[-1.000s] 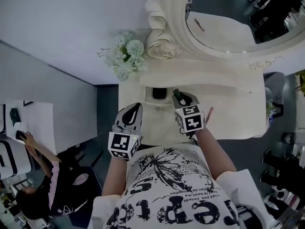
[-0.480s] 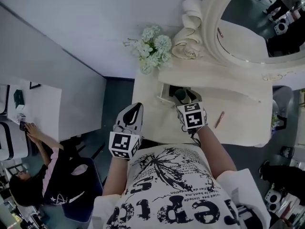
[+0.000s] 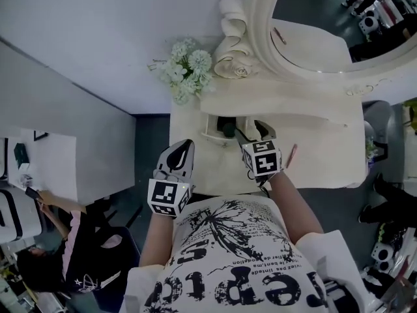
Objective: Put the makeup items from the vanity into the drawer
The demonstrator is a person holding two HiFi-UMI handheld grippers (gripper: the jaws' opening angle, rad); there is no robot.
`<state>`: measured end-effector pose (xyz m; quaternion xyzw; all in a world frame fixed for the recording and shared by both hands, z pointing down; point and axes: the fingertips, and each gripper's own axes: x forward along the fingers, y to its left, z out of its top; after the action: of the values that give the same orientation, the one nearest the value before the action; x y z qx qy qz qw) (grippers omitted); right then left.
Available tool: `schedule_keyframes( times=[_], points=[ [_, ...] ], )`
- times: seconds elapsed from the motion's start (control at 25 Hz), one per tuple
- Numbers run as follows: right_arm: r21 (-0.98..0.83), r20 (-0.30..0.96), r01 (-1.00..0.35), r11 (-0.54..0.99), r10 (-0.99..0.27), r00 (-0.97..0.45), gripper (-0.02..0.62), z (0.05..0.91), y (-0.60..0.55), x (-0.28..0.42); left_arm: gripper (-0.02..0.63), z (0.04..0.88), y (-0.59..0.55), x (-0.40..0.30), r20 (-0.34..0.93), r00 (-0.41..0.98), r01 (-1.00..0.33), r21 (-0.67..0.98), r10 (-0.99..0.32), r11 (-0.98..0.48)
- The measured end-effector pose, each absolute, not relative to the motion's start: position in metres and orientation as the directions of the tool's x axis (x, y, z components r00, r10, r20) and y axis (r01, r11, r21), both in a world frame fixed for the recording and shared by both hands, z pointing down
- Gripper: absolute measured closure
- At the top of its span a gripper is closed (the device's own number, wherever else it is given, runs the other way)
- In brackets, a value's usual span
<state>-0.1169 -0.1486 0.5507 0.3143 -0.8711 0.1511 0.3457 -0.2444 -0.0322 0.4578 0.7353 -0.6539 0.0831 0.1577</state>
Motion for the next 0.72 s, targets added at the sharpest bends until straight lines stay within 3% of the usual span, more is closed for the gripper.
schedule_keyframes(
  times=[0.36,0.72],
  points=[
    [-0.047,0.72,-0.825,0.564,-0.553,-0.419,0.324,0.563,-0.163,-0.003,0.586,0.461,-0.079,-0.171,0.324,0.322,-0.947,0.126,-0.89,-0.297],
    [-0.055,0.788,-0.935,0.349,-0.56,-0.255,0.325,0.604,-0.14,0.098,0.586,0.48,-0.103,-0.102,0.371,0.492,-0.869,0.156,-0.788,-0.469]
  ],
)
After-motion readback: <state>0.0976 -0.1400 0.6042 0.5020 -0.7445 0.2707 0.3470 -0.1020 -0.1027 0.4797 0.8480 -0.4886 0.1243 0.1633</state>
